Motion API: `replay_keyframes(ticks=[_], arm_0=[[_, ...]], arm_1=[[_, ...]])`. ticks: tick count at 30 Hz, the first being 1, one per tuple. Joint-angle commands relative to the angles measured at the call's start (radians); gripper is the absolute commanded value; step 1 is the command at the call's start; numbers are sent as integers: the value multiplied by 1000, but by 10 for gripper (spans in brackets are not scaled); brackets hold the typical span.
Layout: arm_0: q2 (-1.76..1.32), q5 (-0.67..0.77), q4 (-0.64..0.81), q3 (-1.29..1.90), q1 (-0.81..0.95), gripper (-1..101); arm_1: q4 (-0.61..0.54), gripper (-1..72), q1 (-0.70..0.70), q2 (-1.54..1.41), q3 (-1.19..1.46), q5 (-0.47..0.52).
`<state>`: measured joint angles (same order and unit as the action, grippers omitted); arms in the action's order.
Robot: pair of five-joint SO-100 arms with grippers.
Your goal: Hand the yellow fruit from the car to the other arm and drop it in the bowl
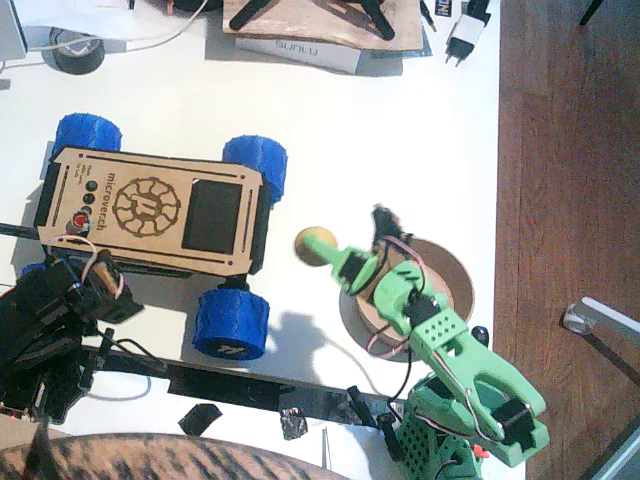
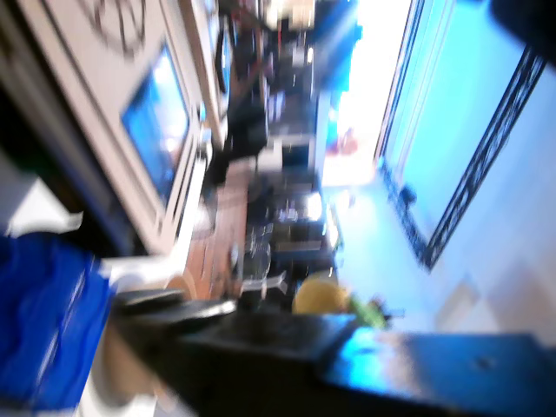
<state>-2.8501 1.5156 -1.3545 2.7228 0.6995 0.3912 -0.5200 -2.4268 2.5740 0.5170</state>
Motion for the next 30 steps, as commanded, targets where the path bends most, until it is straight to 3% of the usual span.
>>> replay_keyframes(ticks=[1, 5, 9, 12, 13, 16, 20, 23, 30], arm_0=[[17, -244, -35, 3, -109, 393], [18, -515, 18, 5, -225, 332], [29, -699, 23, 6, -310, 277], [92, -779, 23, 26, -348, 121], [104, -793, 35, 49, -356, 60], [110, -798, 109, 152, -359, 1], [110, -795, 212, 296, -359, 1], [25, -796, 201, 325, -350, 1], [26, -796, 201, 325, -348, 1]], arm_1=[[44, -2, 55, 37, -121, -110], [114, -2, 107, 100, -204, -235], [163, -2, 160, 160, -261, -313], [198, -2, 201, 206, -285, -353], [199, -2, 216, 221, -287, -362], [198, -2, 256, 275, -296, -374], [195, -2, 291, 356, -322, -373], [201, -2, 308, 410, -359, -380], [347, -2, 351, 526, -477, -440]])
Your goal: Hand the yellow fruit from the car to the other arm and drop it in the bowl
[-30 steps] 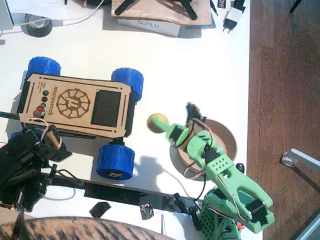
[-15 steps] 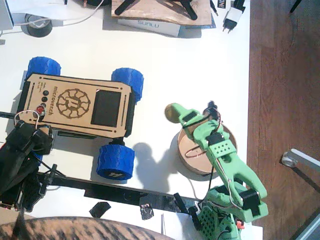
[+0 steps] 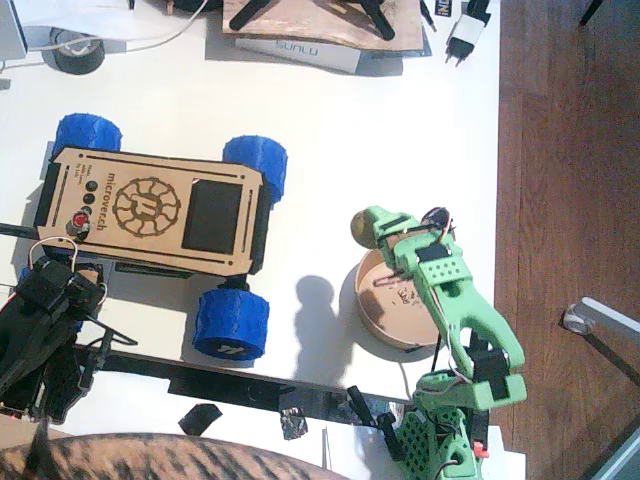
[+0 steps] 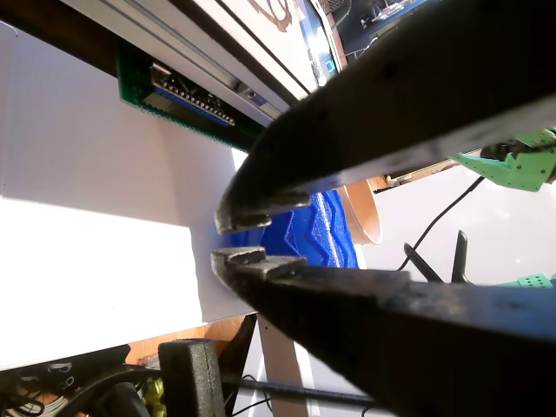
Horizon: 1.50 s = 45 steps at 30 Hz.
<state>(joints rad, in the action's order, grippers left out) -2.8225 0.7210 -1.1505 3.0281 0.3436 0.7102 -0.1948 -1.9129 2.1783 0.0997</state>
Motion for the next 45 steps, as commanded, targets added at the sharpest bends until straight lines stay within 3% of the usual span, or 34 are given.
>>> replay_keyframes(ticks=[1, 9, 16, 29, 43, 45], arm_0=[[-2, -2, -3, 20, 8, 1], [-2, -2, -3, 20, 8, 1], [12, -3, 2, 17, 6, 1], [18, -3, 2, 14, 8, 1], [23, -5, 3, 12, 8, 1], [37, -5, 8, 9, 2, 1]], arm_1=[[41, -2, 35, 28, -92, -26], [206, -2, 118, 147, -222, -46], [249, -2, 215, 218, -275, -46], [463, -2, 253, 388, -376, -23], [465, -1, 241, 420, -391, -26], [472, 28, 241, 422, -397, -14]])
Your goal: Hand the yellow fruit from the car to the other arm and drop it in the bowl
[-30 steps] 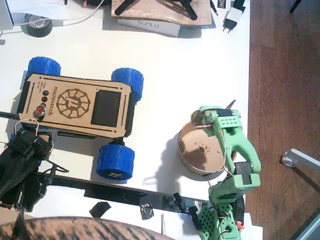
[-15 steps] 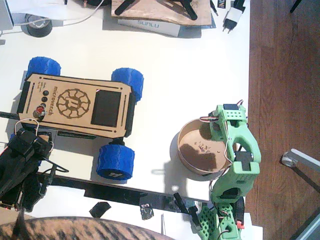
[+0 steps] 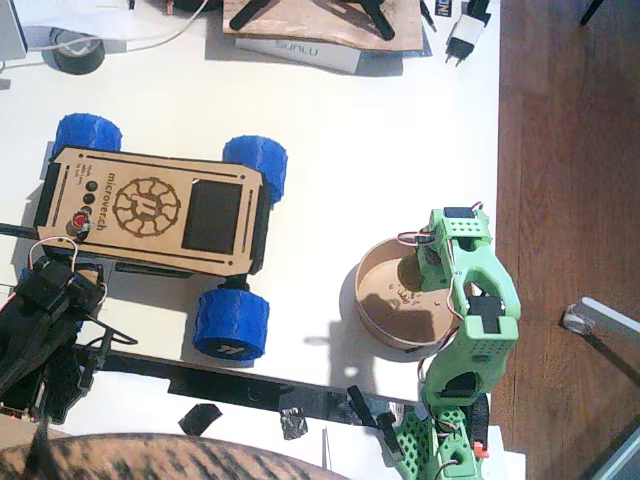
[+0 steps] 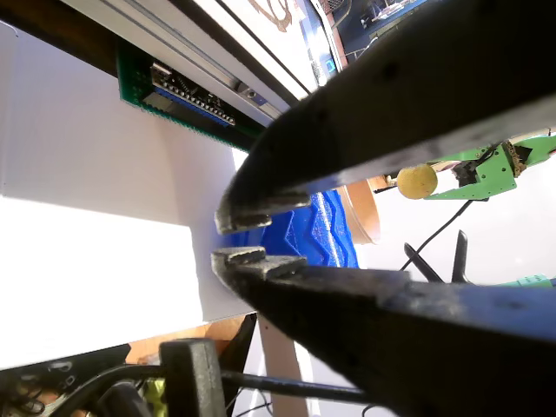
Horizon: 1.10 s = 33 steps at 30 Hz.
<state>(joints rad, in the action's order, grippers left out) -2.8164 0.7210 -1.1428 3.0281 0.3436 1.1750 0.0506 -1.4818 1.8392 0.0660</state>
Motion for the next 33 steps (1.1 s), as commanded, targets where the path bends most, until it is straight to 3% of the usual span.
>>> replay_keyframes(ticks=[1, 7, 10, 11, 22, 26, 28, 33], arm_0=[[31, -5, 0, 9, -2, 1], [29, -5, 0, 9, 8, 1], [28, -5, 0, 9, 8, 1], [28, -5, 0, 9, 8, 1], [28, -5, 0, 9, 8, 1], [26, -5, -2, 9, 8, 1], [26, -5, -2, 9, 8, 1], [26, -5, -2, 9, 8, 1]], arm_1=[[12, 74, -6, -8, -58, 18], [-3, 220, 14, -31, -54, -46], [12, 344, 14, -32, -55, -51], [17, 343, 12, -32, -55, -49], [37, 295, -8, -35, -52, -15], [57, 180, -8, -101, -25, -5], [63, 74, -5, -183, 11, 2], [156, 37, -14, -468, 69, 6]])
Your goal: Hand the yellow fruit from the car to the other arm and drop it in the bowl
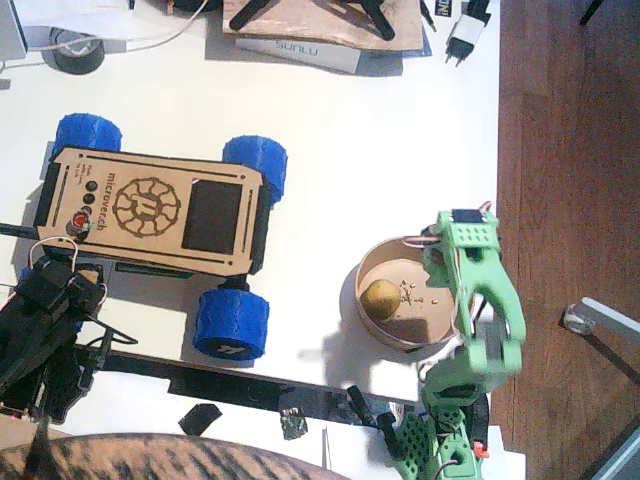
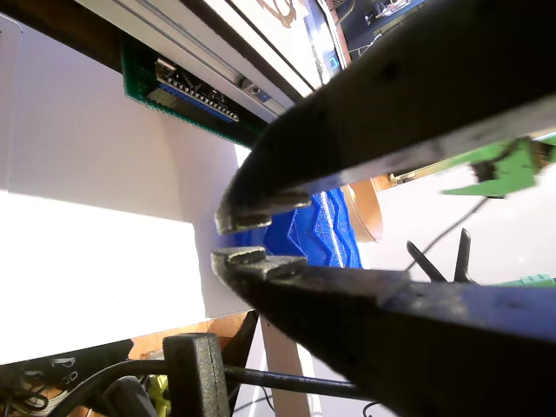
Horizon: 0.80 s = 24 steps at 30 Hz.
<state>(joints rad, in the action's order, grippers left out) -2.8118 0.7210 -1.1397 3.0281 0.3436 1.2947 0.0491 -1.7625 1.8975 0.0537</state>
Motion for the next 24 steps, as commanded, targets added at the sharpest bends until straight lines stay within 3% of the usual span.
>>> replay_keyframes(ticks=[1, 13, 24], arm_0=[[21, -5, -5, 9, 8, 1], [23, -5, -5, 9, 8, 1], [23, -5, -5, 9, 8, 1]], arm_1=[[41, 34, -17, -245, 23, 23], [-15, 31, -38, -854, 242, -26], [-107, 31, -94, -1175, 500, -35]])
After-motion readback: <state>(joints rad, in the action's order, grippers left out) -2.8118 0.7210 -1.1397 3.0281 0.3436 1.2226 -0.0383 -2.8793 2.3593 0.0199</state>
